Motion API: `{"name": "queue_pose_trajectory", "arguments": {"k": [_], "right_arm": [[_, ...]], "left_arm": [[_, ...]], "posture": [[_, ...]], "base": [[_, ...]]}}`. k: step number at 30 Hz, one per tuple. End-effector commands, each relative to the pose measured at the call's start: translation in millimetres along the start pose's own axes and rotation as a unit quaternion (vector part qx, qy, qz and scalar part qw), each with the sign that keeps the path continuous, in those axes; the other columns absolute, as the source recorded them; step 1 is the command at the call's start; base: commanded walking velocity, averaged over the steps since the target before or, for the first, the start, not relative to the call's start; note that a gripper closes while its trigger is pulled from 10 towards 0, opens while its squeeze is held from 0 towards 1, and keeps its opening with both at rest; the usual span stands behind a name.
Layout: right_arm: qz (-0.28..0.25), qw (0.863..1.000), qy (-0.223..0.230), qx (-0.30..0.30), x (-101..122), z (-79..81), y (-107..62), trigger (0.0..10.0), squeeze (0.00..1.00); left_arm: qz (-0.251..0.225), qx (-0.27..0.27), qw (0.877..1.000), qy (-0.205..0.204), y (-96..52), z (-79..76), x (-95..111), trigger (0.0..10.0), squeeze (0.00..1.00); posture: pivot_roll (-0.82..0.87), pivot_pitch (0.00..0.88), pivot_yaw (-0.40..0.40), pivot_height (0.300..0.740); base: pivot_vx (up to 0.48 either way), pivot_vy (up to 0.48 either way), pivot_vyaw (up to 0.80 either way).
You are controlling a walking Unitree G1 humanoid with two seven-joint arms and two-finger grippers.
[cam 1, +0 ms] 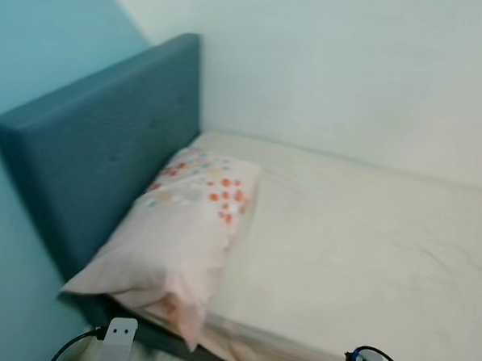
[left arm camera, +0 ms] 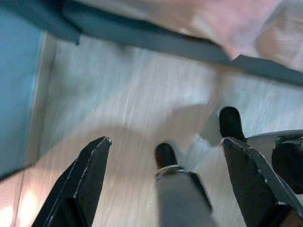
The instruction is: Clean up the room
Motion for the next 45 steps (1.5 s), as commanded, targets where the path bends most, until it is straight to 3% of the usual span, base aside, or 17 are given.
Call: {"name": "queue_pose_trajectory", "arguments": {"k": [1,19,26,30,36,45], "right_arm": [[0.011,1.000,-0.008,0.006,-6,6.0,-0.2,10.0,0.00],[0.019,1.000,-0.015,0.006,-12,5.6,-0.7,10.0,0.00],[0.003,1.000,-0.026,0.013,-4,6.7,-0.1,10.0,0.00],[-0.042,0.994,-0.094,0.046,22,20.5,0.9,10.0,0.00],[-0.078,0.981,-0.161,0.070,46,36.3,0.3,10.0,0.00],[-0.100,0.975,-0.183,0.078,63,41.1,-0.8,10.0,0.00]], "left_arm": [[0.010,0.008,1.000,0.006,-1.5,6.3,-8,10.0,0.00],[0.026,0.035,0.999,-0.003,-3.9,18.7,-19,10.0,0.00],[0.033,0.060,0.998,-0.004,-5.3,27.1,-22,10.0,0.00],[0.043,0.084,0.995,-0.012,-7.2,37.1,-26,10.0,0.00],[0.060,0.102,0.993,-0.014,-9.2,43.0,-33,10.0,0.00],[0.080,0.108,0.991,-0.016,-11.1,43.7,-43,10.0,0.00]], "posture": [[-0.02,0.000,-0.037,0.740],[-0.02,0.000,-0.040,0.740],[-0.02,0.000,-0.043,0.740],[-0.02,0.000,-0.042,0.740],[-0.03,0.000,-0.046,0.740],[-0.02,0.000,-0.048,0.740]], "base": [[0.000,0.000,-0.74],[0.000,0.000,-0.74],[0.000,0.000,-0.74],[0.000,0.000,-0.74],[0.000,0.000,-0.25],[0.000,-0.419,0.00]]}}
Point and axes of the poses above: a point about 5 cm out from each wrist's last joint towards the gripper, its own y axis pointing out of the wrist towards the gripper, its own x axis along the axis of the wrist's last joint, z = x × y, the point moved 4 cm from there along y, pointing out of the wrist towards the gripper, and after that the axes turned 5 degrees about -y, right-handed, at the moved point
